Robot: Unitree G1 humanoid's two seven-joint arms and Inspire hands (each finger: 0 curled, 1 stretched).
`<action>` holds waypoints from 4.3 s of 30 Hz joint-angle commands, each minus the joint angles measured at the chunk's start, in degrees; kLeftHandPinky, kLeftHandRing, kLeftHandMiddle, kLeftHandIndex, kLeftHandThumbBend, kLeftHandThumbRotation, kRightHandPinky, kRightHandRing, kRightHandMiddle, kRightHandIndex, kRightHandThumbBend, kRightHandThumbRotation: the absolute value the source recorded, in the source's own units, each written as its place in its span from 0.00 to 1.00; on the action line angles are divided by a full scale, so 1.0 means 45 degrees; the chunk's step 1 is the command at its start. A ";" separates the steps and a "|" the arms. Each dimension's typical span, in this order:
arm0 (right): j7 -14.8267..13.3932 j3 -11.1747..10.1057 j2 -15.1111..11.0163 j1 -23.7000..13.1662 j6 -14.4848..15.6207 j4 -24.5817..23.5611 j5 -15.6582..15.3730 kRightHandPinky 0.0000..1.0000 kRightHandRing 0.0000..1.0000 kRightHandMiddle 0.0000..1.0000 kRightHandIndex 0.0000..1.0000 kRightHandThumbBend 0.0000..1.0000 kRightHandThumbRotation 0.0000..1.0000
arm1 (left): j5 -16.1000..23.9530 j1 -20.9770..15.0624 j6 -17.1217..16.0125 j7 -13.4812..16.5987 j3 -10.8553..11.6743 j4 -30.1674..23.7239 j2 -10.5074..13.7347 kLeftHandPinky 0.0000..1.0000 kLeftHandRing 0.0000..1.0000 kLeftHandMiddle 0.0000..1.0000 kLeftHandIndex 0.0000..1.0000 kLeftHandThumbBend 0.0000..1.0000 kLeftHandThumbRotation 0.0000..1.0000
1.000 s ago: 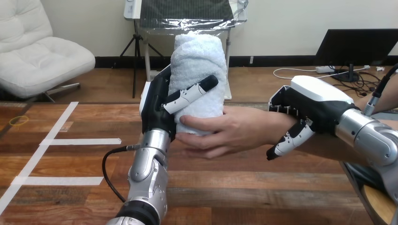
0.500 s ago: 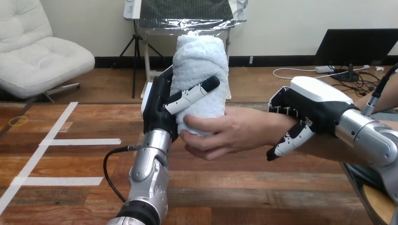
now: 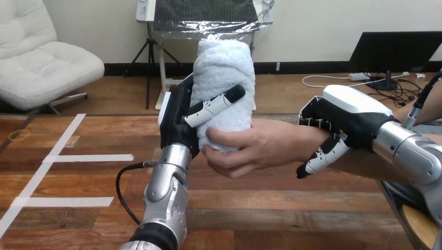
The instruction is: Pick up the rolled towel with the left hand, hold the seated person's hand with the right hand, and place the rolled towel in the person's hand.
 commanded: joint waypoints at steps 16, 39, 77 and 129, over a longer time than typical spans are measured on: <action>-0.0269 -0.0442 0.0266 -0.1099 0.0556 0.0385 0.0203 0.27 0.31 0.36 0.35 0.87 0.10 | -0.0537 -0.2112 -0.0155 -0.0401 -0.0506 -0.1339 -0.3822 0.27 0.31 0.37 0.40 0.77 0.00; -0.0172 -0.0412 0.0239 -0.1012 0.0651 0.0210 0.0188 0.27 0.31 0.36 0.36 0.86 0.10 | -0.0997 -0.2049 0.0120 -0.0509 -0.0724 -0.1691 -0.3902 0.27 0.31 0.37 0.40 0.78 0.00; 0.0163 -0.0452 0.0018 -0.0752 0.0775 -0.0193 0.0246 0.31 0.36 0.42 0.42 0.86 0.13 | -0.1323 -0.1888 0.0150 -0.0680 -0.1006 -0.1803 -0.3721 0.26 0.31 0.37 0.41 0.77 0.00; 0.1041 -0.0621 -0.0952 0.0047 0.0598 -0.1193 0.0094 0.60 0.79 0.80 0.79 0.95 0.53 | -0.2273 -0.1089 0.2455 -0.1345 -0.0816 -0.3021 -0.2971 0.57 0.65 0.68 0.68 0.78 0.30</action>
